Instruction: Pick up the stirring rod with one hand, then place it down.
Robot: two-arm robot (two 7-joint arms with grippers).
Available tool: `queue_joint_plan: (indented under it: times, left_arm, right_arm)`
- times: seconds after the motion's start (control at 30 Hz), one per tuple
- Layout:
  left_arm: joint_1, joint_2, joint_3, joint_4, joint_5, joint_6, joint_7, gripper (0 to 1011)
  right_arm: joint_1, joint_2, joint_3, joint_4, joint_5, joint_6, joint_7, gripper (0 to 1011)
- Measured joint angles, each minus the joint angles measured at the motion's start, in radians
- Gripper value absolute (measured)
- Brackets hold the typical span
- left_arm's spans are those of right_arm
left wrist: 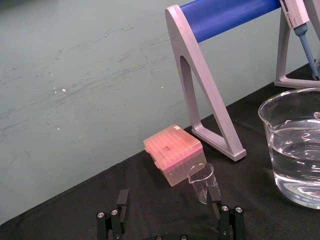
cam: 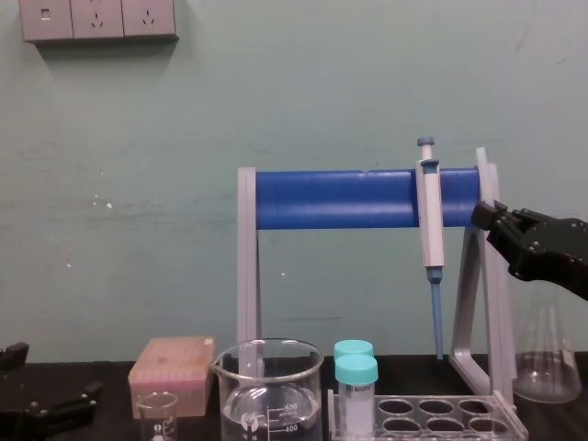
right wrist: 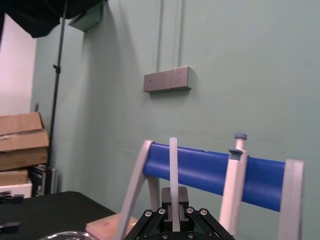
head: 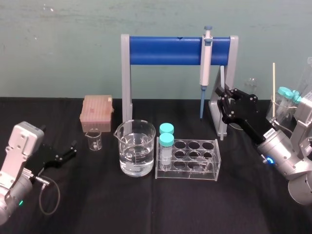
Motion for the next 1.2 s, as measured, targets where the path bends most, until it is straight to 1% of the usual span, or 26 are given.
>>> queue_joint_plan:
  times: [0.23,0.53,0.67,1.2]
  left_arm:
    - [0.0,0.0,0.0,0.0,0.0,0.0,0.0,1000]
    - [0.0,0.0,0.0,0.0,0.0,0.0,0.0,1000]
    - [0.0,0.0,0.0,0.0,0.0,0.0,0.0,1000]
    - [0.0,0.0,0.0,0.0,0.0,0.0,0.0,1000]
  right_arm:
    - [-0.003,0.0,0.002,-0.008,0.042,0.035,0.052,67]
    - [0.0,0.0,-0.01,0.0,0.075,0.075,0.086,67]
    - [0.005,0.0,-0.019,0.011,0.08,0.084,0.096,67]
    - [0.042,-0.019,-0.05,0.095,0.11,0.129,0.137,67]
